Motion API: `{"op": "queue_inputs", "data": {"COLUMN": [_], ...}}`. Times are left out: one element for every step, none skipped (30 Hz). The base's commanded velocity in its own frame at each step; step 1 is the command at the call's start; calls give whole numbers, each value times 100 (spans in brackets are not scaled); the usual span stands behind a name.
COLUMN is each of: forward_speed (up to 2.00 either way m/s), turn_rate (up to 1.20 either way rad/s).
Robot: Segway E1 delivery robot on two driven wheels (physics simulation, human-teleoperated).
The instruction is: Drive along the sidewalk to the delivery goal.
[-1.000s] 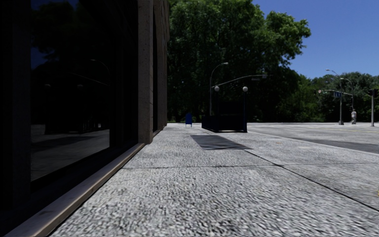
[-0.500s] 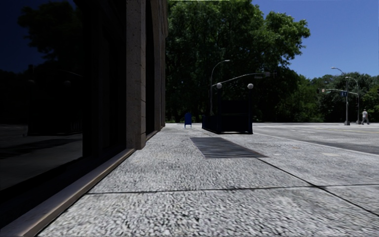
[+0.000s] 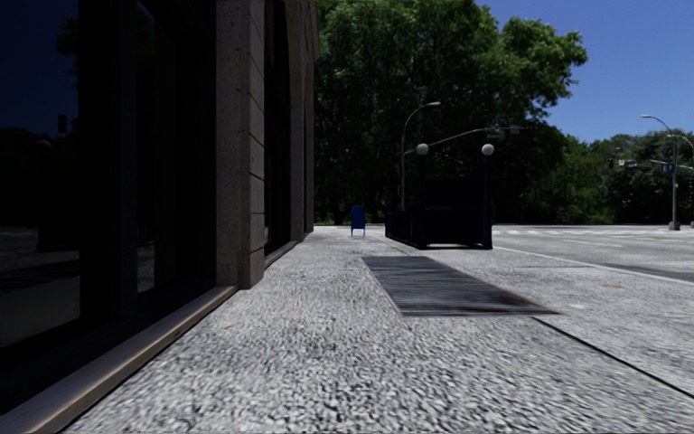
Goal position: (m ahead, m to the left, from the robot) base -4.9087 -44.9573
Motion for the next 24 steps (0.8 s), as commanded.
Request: {"op": "queue_inputs", "data": {"forward_speed": [200, 200, 200, 200, 200, 200, 200, 200, 200, 200, 200, 200, 200, 200, 200, 200, 200, 200, 200, 200, 200, 200, 200, 200], "turn_rate": [29, 29, 29, 29, 29, 24, 0, 0, 0, 0, 0, 0, 0, 0, 0, 0, 0, 0, 0, 0, 0, 0, 0, 0]}}
